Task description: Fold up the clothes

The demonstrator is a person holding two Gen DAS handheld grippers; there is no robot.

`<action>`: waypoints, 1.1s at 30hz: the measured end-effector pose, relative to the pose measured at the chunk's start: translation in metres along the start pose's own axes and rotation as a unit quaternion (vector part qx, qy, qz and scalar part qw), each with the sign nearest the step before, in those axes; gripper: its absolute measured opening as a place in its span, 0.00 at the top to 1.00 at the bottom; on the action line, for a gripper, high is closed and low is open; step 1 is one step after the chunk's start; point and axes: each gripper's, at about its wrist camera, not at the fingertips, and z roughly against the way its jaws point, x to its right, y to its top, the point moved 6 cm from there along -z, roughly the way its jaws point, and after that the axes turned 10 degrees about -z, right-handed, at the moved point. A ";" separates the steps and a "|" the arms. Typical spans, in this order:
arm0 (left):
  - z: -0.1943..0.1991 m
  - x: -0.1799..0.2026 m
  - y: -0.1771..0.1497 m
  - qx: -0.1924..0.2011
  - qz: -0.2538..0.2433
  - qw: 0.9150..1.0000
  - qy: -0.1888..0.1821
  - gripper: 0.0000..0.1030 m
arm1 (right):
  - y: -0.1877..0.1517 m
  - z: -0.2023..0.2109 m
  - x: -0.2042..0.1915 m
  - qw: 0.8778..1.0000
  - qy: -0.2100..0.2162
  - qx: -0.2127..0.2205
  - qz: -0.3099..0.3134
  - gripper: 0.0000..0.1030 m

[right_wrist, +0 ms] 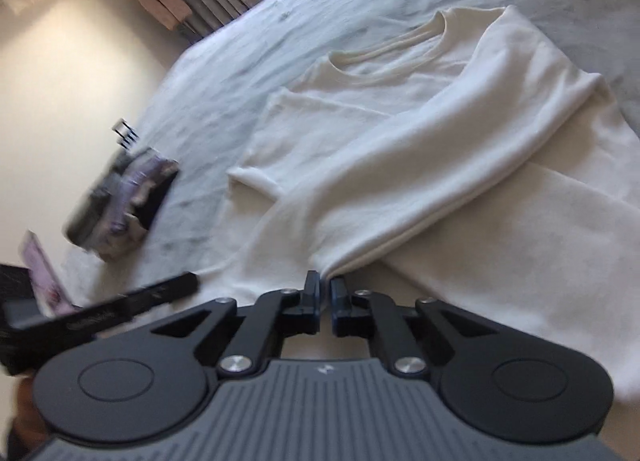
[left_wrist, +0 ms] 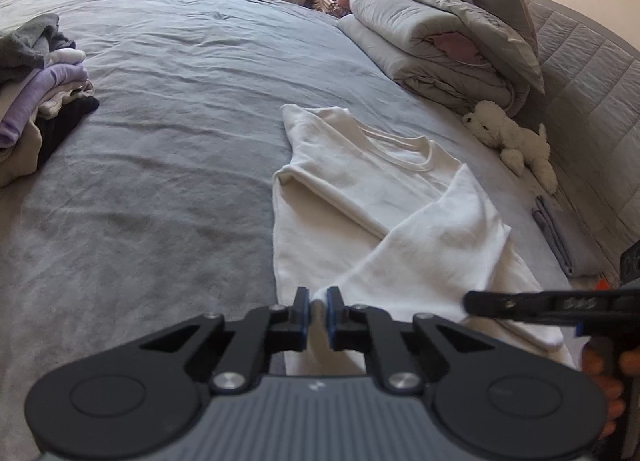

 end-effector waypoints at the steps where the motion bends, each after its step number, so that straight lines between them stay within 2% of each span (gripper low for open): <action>1: 0.001 0.003 -0.001 -0.002 -0.007 1.000 -0.003 0.92 | 0.001 0.008 -0.001 1.000 0.008 0.000 -0.001 0.93; 4: -0.001 0.010 -0.005 -0.013 -0.028 1.000 0.000 0.92 | -0.002 0.018 0.003 1.000 0.002 -0.014 0.002 0.94; 7: -0.005 0.012 -0.008 -0.026 -0.041 0.999 0.012 0.92 | -0.009 0.004 0.009 0.999 -0.018 -0.027 0.020 0.92; 8: -0.005 0.012 -0.009 -0.027 -0.042 0.999 0.012 0.92 | -0.010 0.001 0.009 0.999 -0.016 -0.027 0.023 0.89; 13: 0.002 0.009 -0.010 -0.030 -0.038 0.999 -0.006 0.89 | -0.003 0.010 0.004 0.999 -0.006 -0.019 0.031 0.89; 18: 0.006 0.002 -0.006 -0.025 -0.025 0.999 0.011 0.87 | -0.010 0.004 0.004 0.997 -0.032 -0.034 0.066 0.85; 22: 0.012 -0.002 -0.002 -0.005 -0.017 1.000 0.015 0.86 | -0.016 0.014 -0.016 0.986 -0.061 0.007 0.158 0.84; 25: 0.005 0.007 -0.004 -0.013 -0.034 0.999 0.009 0.86 | -0.025 0.021 -0.035 0.970 -0.068 0.051 0.226 0.81; 28: -0.001 0.016 -0.006 -0.022 -0.051 0.998 0.003 0.86 | -0.039 0.007 -0.046 0.962 -0.065 0.029 0.262 0.81; 31: -0.004 0.021 -0.010 -0.031 -0.069 0.997 0.005 0.86 | -0.046 -0.010 -0.036 0.956 -0.114 -0.014 0.270 0.79; 33: -0.007 0.022 -0.012 -0.040 -0.076 0.996 0.010 0.86 | -0.044 -0.013 -0.028 0.951 -0.140 -0.019 0.275 0.76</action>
